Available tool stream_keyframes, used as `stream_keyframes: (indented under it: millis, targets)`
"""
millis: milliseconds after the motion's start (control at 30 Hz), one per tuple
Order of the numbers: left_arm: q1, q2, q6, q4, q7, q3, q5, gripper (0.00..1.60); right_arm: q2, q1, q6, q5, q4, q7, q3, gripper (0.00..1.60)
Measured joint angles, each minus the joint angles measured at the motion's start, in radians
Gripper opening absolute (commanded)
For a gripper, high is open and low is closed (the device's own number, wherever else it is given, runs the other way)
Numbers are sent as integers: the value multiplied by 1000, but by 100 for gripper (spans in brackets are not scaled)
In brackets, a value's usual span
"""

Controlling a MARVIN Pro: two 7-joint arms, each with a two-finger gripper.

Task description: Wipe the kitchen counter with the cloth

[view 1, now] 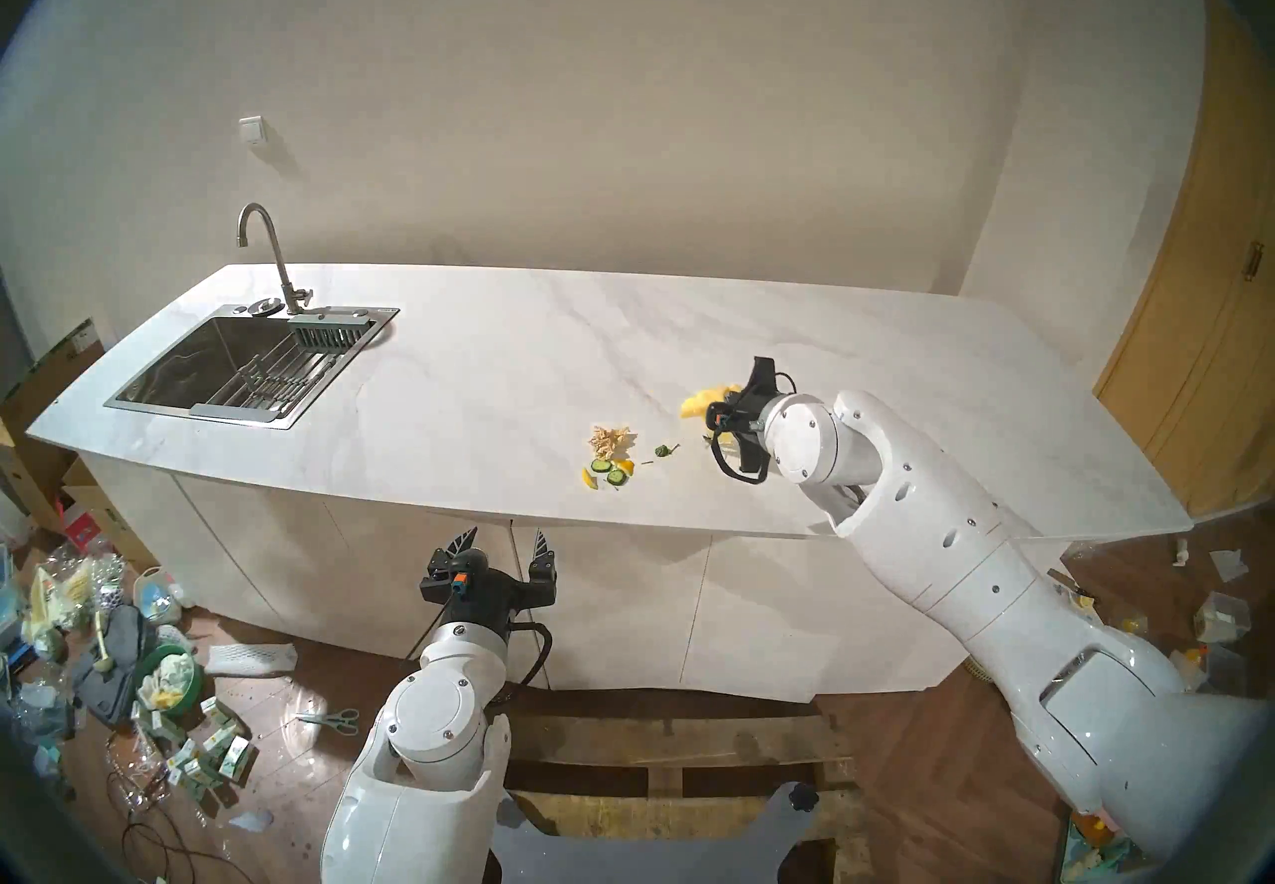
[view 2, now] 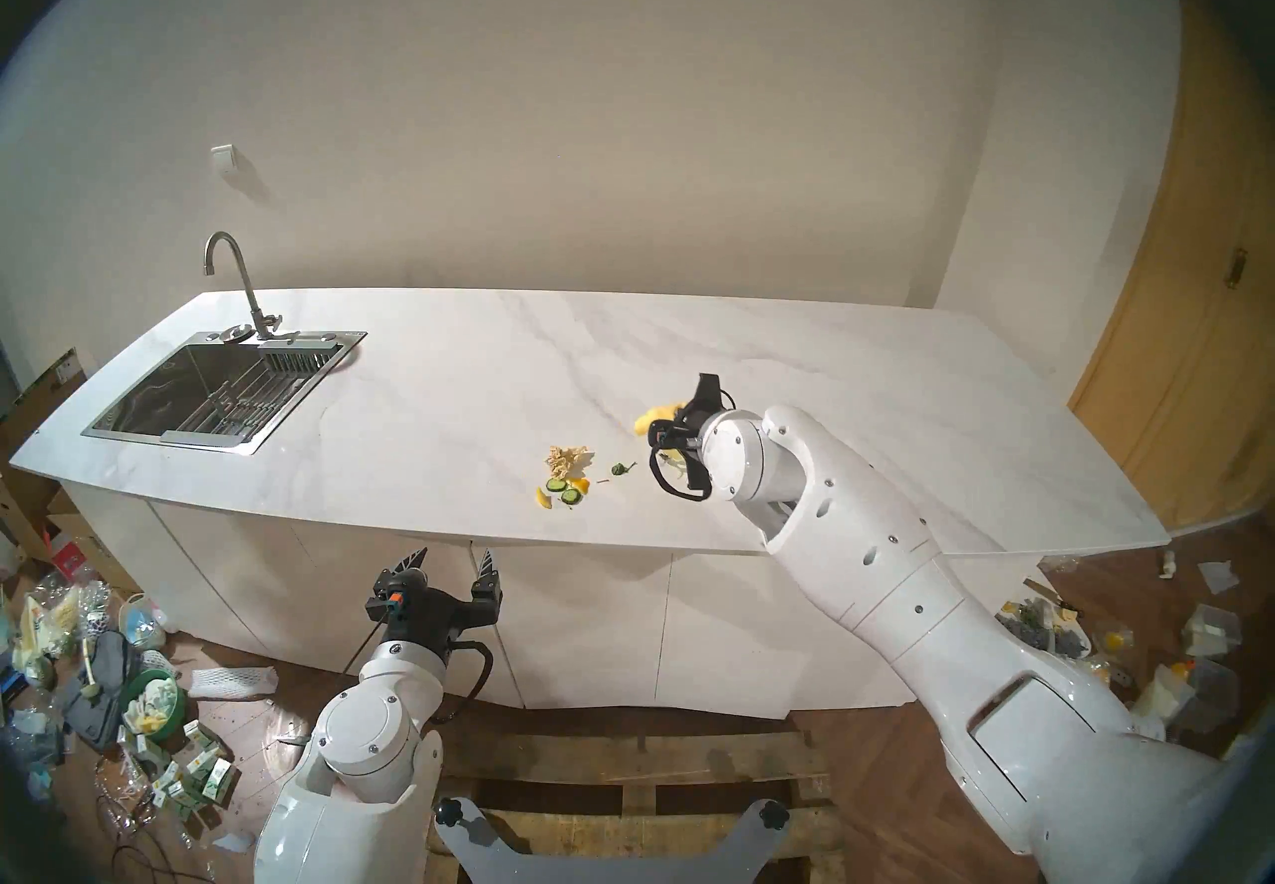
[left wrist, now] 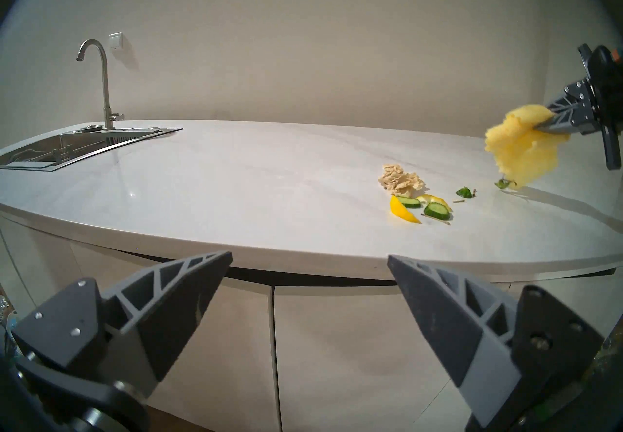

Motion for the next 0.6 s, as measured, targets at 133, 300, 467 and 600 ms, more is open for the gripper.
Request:
stream_keyframes:
  millis: [133,300,467,600]
  targets:
    - [0,0,0,-1,0,0,0,160,16,-47,40,10,-19,26,7,0]
    - [0,0,0,-1,0,0,0,160,21,-90,56,31,-38,45,9,0]
    - [0,0,0,-1,0,0,0,160,6,-116,60,38,-41,48,-15,0]
    - [0,0,0,-1,0,0,0,160,-24,-115,60,37,-32,36,-42,0]
